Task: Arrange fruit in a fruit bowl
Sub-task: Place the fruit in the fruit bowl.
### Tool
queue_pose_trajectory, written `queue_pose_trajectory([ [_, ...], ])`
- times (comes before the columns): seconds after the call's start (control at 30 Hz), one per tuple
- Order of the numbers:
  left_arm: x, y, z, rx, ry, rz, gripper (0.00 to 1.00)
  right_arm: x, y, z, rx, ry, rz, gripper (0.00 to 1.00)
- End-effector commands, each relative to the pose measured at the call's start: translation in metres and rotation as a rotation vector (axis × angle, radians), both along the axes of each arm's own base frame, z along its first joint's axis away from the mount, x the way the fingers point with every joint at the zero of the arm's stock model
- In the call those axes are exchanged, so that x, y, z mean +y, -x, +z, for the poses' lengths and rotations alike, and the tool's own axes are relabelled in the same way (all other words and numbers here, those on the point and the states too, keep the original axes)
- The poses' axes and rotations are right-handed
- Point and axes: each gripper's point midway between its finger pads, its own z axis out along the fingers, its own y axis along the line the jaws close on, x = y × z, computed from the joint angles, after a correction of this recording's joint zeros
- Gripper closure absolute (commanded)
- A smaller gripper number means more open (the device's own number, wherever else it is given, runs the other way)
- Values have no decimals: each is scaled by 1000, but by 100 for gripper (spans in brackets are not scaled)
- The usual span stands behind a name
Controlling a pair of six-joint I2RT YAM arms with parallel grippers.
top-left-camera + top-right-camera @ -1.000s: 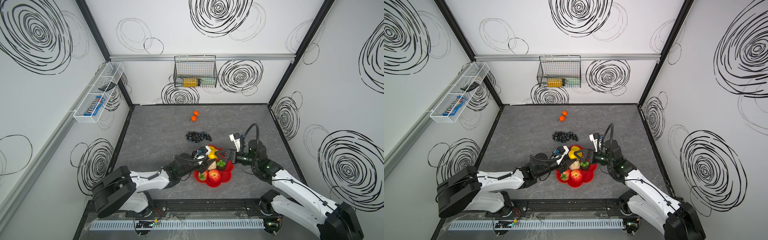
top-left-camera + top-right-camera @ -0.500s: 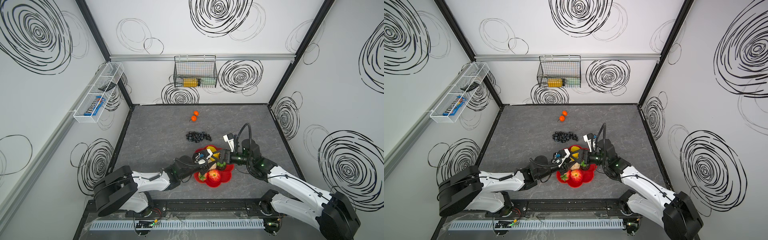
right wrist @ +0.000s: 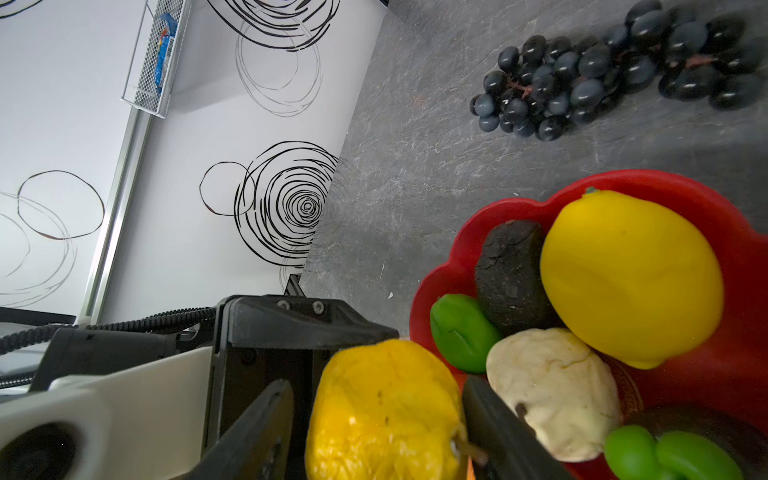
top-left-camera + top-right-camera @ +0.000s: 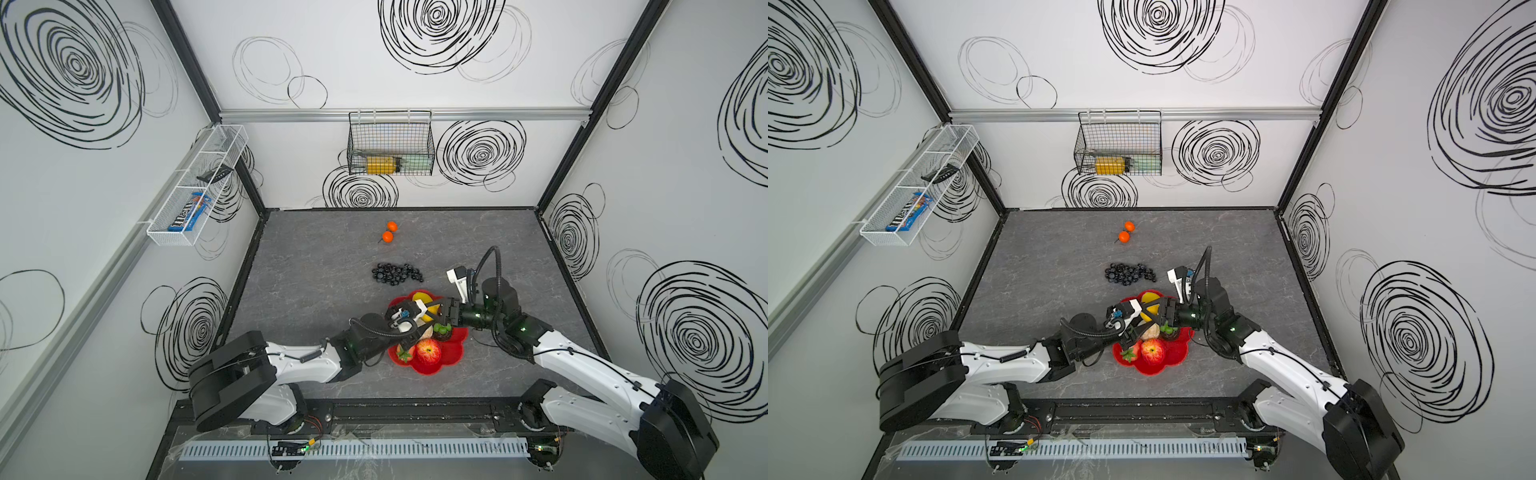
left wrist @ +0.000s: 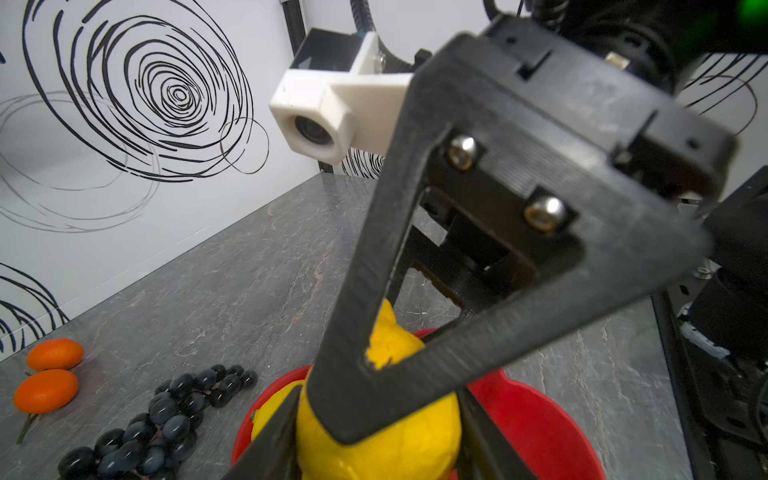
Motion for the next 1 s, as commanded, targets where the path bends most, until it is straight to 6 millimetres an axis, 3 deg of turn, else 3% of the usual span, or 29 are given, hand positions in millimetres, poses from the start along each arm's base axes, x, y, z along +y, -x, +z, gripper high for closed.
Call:
queue_pose_trajectory([
  [0.0,-3,0,7,-43,13,0,46,9,4,17,-45,-51,52,32],
  [0.37,-1,-1,9,-45,13,18,40,14,4,17,-59,-28,58,42],
  [0.5,4,0,12,-48,26,38,24,12,1,21,-87,-17,40,42],
  [0.67,13,1,17,-41,53,51,13,3,-8,24,-148,46,-8,42],
  [0.97,30,11,39,20,145,52,12,-19,-20,14,-224,208,-82,42],
])
